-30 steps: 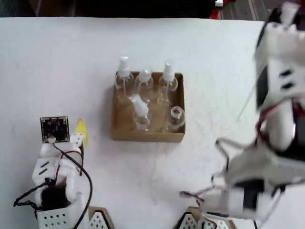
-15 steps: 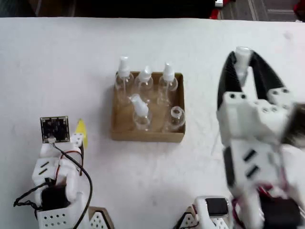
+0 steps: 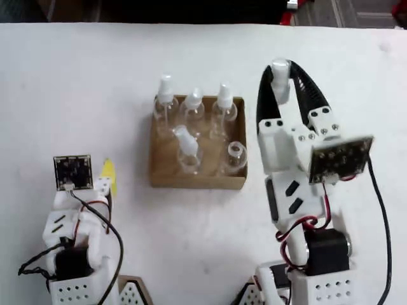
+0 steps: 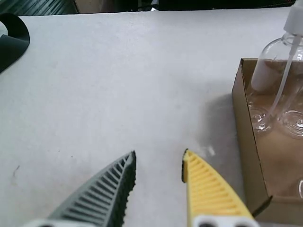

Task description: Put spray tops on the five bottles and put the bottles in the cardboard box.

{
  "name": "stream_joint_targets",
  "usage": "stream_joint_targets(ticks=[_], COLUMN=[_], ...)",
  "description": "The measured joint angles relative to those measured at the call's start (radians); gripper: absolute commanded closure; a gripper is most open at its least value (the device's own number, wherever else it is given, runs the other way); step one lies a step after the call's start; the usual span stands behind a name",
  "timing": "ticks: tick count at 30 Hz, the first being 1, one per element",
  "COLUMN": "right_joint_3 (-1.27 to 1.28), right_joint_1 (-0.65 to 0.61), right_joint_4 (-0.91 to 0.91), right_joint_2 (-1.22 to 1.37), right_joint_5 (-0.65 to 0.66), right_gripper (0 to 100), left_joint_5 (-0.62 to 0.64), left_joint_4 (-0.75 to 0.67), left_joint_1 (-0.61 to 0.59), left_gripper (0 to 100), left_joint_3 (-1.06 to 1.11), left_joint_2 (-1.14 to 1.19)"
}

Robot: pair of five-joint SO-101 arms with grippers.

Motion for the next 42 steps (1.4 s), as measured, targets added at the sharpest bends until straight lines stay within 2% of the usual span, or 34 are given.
stream_joint_targets(ticks=[5, 13, 19, 28, 37, 42], right_joint_3=[0.103, 0.278, 0.292, 0.319, 0.423, 0.422], right_joint_1=[-0.012, -0.080, -0.117, -0.120, -0.118, -0.101], right_joint_4=[-0.123, -0.417, -0.454, -0.473, -0.763, -0.813], right_joint_2=[0.017, 0.017, 0.077, 0.100, 0.206, 0.267], right_joint_5=[-0.071, -0.077, -0.032, -0.055, -0.060, -0.060], right_gripper=[98.2, 98.2, 98.2, 98.2, 98.2, 98.2], left_joint_5=[0.000, 0.000, 0.000, 0.000, 0.000, 0.000], left_joint_4=[-0.002, -0.002, -0.002, -0.002, -0.002, -0.002], left_joint_1=[0.000, 0.000, 0.000, 0.000, 0.000, 0.000], left_gripper=[85, 85, 85, 85, 85, 85], left_joint_3=[0.000, 0.000, 0.000, 0.000, 0.000, 0.000], left_joint_2=[0.000, 0.000, 0.000, 0.000, 0.000, 0.000])
